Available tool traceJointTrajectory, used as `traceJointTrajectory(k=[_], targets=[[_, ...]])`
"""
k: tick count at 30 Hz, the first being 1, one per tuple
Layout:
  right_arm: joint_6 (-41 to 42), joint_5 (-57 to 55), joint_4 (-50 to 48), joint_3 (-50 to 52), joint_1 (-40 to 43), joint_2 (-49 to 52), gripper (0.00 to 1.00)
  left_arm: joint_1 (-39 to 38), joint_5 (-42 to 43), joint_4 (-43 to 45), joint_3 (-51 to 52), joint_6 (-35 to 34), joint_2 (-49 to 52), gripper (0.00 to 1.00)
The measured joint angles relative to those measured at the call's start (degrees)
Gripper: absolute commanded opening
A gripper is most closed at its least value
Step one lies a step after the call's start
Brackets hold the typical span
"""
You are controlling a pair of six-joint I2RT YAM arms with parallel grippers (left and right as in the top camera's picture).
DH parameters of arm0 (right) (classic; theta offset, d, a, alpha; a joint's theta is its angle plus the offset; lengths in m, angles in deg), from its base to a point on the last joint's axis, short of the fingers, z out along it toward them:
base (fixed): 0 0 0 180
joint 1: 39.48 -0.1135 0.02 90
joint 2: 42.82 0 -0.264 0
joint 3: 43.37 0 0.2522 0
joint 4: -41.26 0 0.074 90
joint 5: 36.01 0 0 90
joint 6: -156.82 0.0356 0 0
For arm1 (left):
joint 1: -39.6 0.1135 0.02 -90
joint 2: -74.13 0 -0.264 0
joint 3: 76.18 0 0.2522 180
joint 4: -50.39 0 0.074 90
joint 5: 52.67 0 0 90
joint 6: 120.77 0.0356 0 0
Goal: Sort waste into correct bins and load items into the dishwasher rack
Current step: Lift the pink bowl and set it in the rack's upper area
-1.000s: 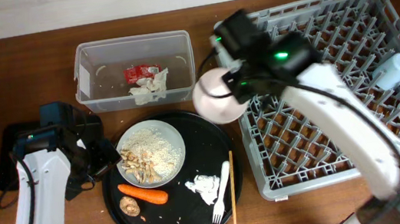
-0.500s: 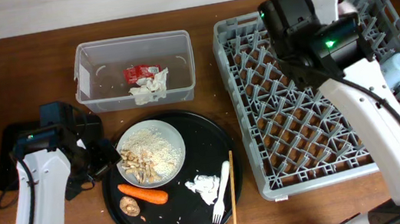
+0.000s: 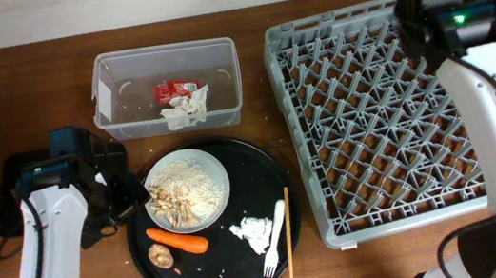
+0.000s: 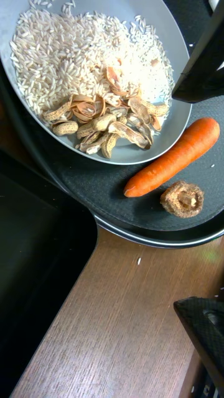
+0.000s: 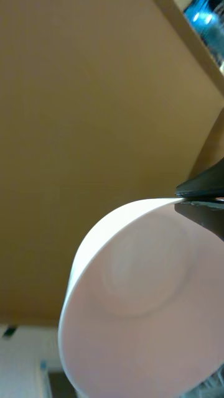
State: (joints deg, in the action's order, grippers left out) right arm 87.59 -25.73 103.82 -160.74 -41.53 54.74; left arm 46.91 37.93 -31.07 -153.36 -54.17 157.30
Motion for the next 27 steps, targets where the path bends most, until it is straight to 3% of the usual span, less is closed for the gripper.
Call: traceJointTrajectory(k=[5,16,27], targets=[[0.0,1.33,-0.22,0.0,5.2,7.04,0.04,0.0,0.0,0.02,0.0,0.0,-0.02,0.99],[0.02,10.23,-1.95,0.02,5.57,24.81,0.04,0.0,0.0,0.09,0.0,0.02,-0.02,0.99],[0.26,15.78,-2.56,0.85,3.02,25.29,0.04,0.0,0.0,0.5,0.0,0.0,-0.02,0.99]])
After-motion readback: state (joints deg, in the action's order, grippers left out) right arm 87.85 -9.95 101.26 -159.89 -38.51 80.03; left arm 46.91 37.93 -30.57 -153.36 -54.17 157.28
